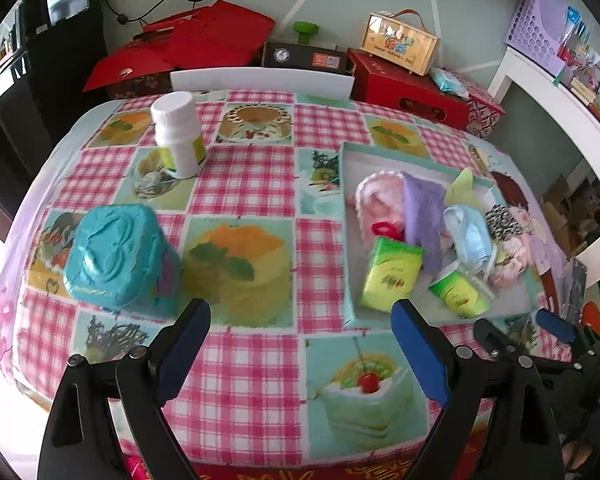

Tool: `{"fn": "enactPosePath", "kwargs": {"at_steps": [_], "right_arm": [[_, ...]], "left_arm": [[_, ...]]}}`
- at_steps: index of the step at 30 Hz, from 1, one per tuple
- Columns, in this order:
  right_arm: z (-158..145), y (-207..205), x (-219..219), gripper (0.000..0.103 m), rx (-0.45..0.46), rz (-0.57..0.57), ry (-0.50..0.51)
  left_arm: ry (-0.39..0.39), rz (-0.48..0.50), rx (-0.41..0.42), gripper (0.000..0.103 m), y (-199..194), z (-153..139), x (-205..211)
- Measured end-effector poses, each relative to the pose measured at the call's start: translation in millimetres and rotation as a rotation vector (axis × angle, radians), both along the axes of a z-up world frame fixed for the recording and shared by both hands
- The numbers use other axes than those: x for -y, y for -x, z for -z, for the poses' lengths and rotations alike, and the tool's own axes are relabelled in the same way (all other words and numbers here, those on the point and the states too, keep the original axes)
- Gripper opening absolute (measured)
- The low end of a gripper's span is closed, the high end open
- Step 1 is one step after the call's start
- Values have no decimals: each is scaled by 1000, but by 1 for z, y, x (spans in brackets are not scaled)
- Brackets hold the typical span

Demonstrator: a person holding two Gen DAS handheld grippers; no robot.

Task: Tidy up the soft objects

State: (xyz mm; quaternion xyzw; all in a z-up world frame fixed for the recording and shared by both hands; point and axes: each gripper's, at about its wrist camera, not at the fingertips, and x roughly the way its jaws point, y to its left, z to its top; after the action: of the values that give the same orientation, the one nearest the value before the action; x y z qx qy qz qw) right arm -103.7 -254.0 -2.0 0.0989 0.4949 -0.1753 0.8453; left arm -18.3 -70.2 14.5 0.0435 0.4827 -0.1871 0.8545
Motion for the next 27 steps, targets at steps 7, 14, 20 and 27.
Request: {"fn": "enactPosePath", "kwargs": {"at_steps": [7, 14, 20, 27], "right_arm": [[0, 4, -6, 103, -9, -6, 14], [-1, 5, -11, 103, -3, -10, 25], [-1, 5, -12, 103, -3, -18, 27], [0, 4, -12, 103, -2, -20, 18]], "left_arm": [[-24, 0, 9, 92, 9, 4, -11], [-59, -23, 37, 92, 15, 7, -15], [-137, -42, 59, 92, 18, 12, -11], [-152, -40, 61, 92, 17, 17, -9]]}}
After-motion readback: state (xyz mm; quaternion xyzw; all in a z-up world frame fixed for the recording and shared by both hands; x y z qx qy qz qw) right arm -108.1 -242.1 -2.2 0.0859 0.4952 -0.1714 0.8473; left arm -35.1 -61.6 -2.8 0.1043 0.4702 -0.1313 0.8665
